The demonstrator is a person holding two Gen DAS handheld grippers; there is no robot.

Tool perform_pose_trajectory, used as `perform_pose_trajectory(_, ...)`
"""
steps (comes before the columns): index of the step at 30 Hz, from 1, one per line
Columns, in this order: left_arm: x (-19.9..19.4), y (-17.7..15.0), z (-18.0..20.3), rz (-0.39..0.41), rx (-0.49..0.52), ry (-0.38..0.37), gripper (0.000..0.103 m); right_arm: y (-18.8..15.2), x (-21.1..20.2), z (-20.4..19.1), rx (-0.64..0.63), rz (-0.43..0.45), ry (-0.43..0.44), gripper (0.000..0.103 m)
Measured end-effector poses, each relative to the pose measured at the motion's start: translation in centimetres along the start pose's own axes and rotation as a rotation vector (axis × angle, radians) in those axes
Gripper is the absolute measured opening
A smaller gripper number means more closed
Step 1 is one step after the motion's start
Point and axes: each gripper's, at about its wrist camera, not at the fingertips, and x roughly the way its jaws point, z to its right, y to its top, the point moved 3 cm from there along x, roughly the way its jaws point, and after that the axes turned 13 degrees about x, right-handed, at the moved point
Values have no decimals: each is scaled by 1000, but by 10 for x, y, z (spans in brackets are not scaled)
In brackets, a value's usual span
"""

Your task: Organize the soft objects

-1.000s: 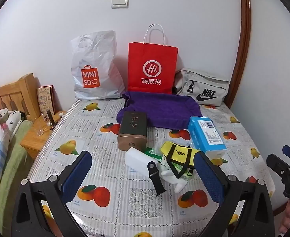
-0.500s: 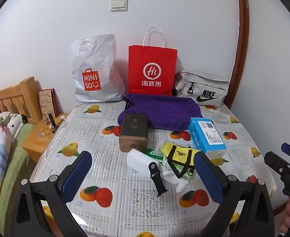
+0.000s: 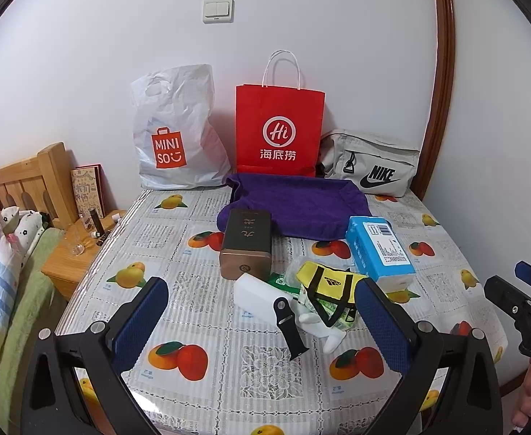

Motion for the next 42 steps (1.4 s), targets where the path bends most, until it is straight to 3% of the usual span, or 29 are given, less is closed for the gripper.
perform_pose_trajectory(42, -2, -3, -4, 5, 7, -1, 103, 2, -12, -2, 2, 9, 7, 103)
